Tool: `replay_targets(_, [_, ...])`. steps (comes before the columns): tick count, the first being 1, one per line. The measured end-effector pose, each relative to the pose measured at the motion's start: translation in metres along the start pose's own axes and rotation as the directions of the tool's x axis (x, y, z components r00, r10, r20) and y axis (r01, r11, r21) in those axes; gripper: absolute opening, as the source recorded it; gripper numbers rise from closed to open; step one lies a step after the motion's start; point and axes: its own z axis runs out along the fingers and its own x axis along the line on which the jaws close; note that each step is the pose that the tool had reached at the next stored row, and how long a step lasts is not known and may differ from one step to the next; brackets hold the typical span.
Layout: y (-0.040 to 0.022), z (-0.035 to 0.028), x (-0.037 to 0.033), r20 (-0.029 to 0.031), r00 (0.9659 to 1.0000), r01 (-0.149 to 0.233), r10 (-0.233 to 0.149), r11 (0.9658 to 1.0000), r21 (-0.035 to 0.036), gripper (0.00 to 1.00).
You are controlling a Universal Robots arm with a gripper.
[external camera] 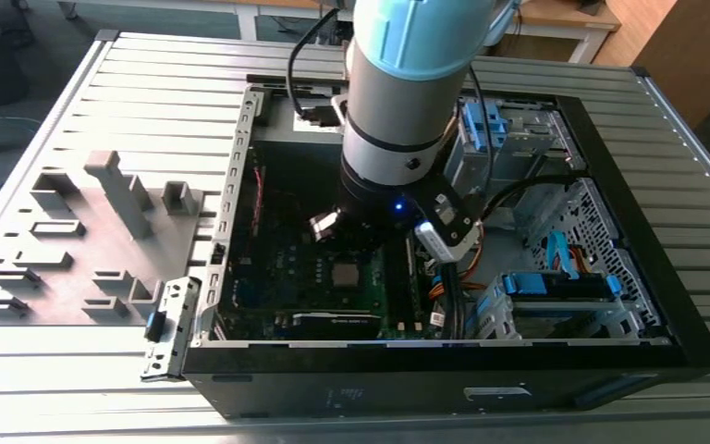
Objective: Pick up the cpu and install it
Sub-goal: 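Close the cpu cover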
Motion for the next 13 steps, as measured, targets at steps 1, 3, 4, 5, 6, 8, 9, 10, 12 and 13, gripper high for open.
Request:
replay_targets(1, [0.0000,0.0001,0.0000,-0.0008,0.9998,0.018,-0.018,0.9998,0.0000,0.11])
replay_targets(3, [0.0000,0.0002,0.0000,-0.0025,0.9986,0.054,-0.054,0.9986,-0.0001,0.11])
replay_targets(4, [0.0000,0.0003,0.0000,-0.0033,0.9974,0.072,-0.072,0.9974,-0.0001,0.11])
replay_targets(5, [0.0000,0.0004,0.0000,-0.0042,0.9960,0.090,-0.090,0.9960,-0.0001,0.11])
replay_targets(6, [0.0000,0.0005,0.0000,-0.0050,0.9941,0.109,-0.109,0.9941,-0.0002,0.11])
replay_targets(8, [0.0000,0.0007,0.0000,-0.0067,0.9895,0.144,-0.144,0.9896,-0.0004,0.11])
replay_targets(9, [0.0000,0.0008,0.0000,-0.0074,0.9868,0.162,-0.162,0.9868,-0.0006,0.11])
replay_targets(10, [0.0000,0.0008,0.0000,-0.0083,0.9837,0.180,-0.180,0.9837,-0.0007,0.11])
replay_targets(12, [0.0000,0.0010,0.0000,-0.0099,0.9765,0.215,-0.215,0.9765,-0.0010,0.11])
replay_targets(13, [0.0000,0.0011,0.0000,-0.0108,0.9724,0.233,-0.233,0.9725,-0.0012,0.11])
